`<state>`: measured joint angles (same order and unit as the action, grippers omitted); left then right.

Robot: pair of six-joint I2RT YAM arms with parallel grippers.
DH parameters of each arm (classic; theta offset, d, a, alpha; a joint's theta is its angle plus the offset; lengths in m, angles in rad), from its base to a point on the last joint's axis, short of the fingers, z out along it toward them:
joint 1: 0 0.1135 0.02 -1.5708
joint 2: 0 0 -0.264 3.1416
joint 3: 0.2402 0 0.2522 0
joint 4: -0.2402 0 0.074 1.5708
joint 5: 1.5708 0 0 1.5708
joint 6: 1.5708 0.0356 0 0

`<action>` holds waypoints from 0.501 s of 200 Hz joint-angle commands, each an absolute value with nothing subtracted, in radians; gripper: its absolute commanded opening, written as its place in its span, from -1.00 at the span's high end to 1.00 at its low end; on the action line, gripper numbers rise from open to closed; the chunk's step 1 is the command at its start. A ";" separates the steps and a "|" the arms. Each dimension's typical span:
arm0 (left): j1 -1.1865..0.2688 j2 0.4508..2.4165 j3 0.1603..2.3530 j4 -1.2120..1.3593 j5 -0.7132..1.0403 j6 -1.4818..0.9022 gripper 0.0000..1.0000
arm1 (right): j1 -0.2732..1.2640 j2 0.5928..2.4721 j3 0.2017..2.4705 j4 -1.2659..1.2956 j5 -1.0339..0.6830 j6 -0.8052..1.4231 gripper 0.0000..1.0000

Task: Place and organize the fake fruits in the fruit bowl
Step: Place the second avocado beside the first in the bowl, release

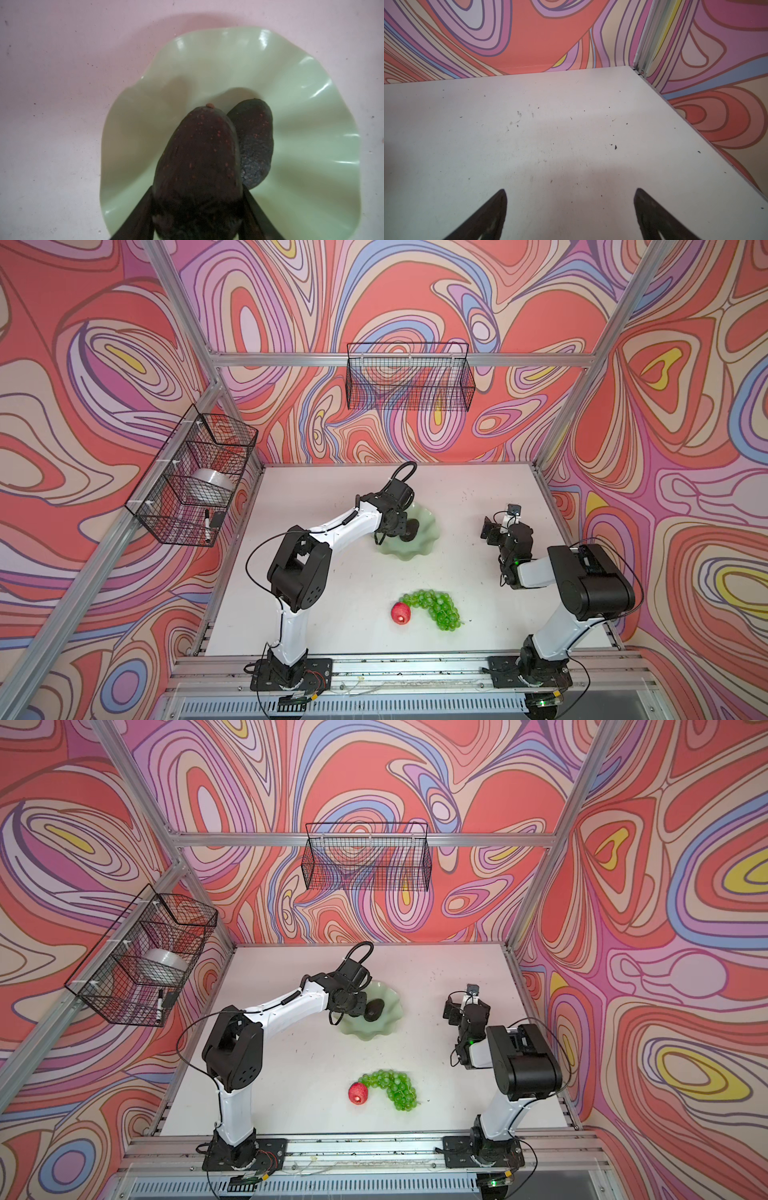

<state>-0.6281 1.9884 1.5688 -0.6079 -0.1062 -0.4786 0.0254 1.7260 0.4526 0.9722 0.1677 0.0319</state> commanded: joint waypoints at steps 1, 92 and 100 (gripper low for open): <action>-0.618 2.027 1.595 -0.606 -0.121 -0.511 0.04 | 0.021 1.715 0.462 0.973 0.170 0.038 -0.97; -0.614 2.044 1.621 -0.627 -0.097 -0.531 -0.34 | 0.021 1.715 0.463 0.974 0.170 0.037 -0.97; -0.614 2.036 1.620 -0.629 -0.096 -0.531 -0.39 | 0.021 1.715 0.462 0.973 0.170 0.037 -0.97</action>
<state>-0.6209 2.0384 1.5932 -0.6052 -0.1009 -0.5102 0.0254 1.7260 0.4526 0.9722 0.1677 0.0319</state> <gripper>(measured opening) 0.649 0.984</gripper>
